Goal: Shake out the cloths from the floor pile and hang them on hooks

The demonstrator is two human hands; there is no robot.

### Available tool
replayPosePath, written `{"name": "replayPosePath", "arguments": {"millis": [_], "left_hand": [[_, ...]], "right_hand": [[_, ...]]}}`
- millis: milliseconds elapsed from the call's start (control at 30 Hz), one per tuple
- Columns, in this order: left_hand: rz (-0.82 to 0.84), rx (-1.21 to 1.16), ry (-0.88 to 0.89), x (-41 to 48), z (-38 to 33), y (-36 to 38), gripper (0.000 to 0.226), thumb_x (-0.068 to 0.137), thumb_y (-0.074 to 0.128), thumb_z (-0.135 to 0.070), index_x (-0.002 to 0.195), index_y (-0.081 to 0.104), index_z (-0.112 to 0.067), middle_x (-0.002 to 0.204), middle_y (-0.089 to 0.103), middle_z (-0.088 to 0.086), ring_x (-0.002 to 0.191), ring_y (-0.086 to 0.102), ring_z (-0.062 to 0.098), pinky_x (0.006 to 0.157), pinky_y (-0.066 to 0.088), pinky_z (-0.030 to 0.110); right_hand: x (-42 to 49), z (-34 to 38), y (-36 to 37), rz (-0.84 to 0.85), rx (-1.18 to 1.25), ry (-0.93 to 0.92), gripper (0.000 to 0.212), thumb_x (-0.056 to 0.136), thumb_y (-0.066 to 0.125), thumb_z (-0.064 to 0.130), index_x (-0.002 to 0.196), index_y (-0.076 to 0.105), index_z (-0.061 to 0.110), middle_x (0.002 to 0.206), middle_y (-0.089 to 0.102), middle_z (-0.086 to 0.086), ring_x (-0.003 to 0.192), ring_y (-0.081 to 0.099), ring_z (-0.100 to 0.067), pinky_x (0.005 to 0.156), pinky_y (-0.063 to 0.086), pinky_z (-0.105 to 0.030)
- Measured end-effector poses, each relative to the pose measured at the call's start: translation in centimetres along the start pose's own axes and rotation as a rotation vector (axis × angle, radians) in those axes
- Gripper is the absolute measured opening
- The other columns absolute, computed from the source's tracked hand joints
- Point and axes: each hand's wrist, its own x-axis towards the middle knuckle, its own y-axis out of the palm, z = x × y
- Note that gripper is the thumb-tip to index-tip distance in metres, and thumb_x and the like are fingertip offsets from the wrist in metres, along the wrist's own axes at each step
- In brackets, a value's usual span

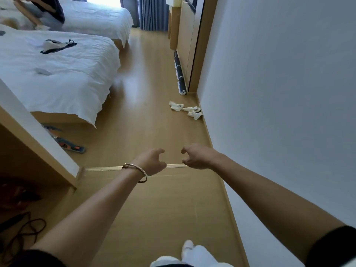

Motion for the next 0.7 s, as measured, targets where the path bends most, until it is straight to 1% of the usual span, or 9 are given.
{"name": "replayPosePath", "arguments": {"millis": [200,367,467,567,700], "left_hand": [[0.016,-0.014,-0.035,6.3,1.6,-2.8,0.059,0.087,0.059,-0.028,0.141,0.039,-0.020,0.141,0.046,0.006,0.130,0.043,0.021,0.104,0.036,0.028],[-0.009,0.028,-0.035,14.4,1.1,-6.4,0.059,0.087,0.060,-0.030,0.141,0.038,-0.019,0.142,0.045,0.006,0.130,0.042,0.020,0.105,0.036,0.029],[-0.029,0.039,-0.041,20.5,-0.1,-8.8,0.058,0.088,0.059,-0.029,0.142,0.038,-0.019,0.142,0.044,0.005,0.130,0.043,0.020,0.105,0.037,0.030],[-0.001,0.060,-0.067,26.2,-1.9,-10.9,0.058,0.088,0.058,-0.030,0.142,0.037,-0.020,0.142,0.043,0.005,0.129,0.043,0.020,0.105,0.037,0.030],[0.004,0.060,-0.053,32.7,-4.2,-12.6,0.057,0.089,0.057,-0.029,0.142,0.037,-0.019,0.142,0.044,0.006,0.129,0.043,0.020,0.104,0.035,0.028]], "right_hand": [[8.1,0.1,-3.0,0.048,-0.017,-0.070,0.045,0.098,0.047,0.026,0.141,0.042,0.015,0.144,0.046,-0.009,0.127,0.046,-0.025,0.099,0.041,-0.033],[16.4,-0.9,-7.0,0.065,-0.007,-0.149,0.047,0.098,0.047,0.029,0.143,0.040,0.016,0.144,0.045,-0.008,0.129,0.045,-0.025,0.100,0.039,-0.033],[22.3,-2.7,-10.6,0.054,0.001,-0.182,0.047,0.098,0.047,0.029,0.143,0.040,0.016,0.145,0.045,-0.008,0.129,0.044,-0.024,0.099,0.039,-0.033],[27.3,-5.1,-14.3,0.068,0.033,-0.178,0.046,0.097,0.047,0.030,0.142,0.042,0.017,0.144,0.046,-0.007,0.129,0.045,-0.023,0.099,0.039,-0.033],[32.5,-8.5,-17.8,0.082,0.079,-0.154,0.045,0.097,0.047,0.030,0.140,0.044,0.018,0.141,0.049,-0.006,0.127,0.047,-0.023,0.097,0.040,-0.031]]}}
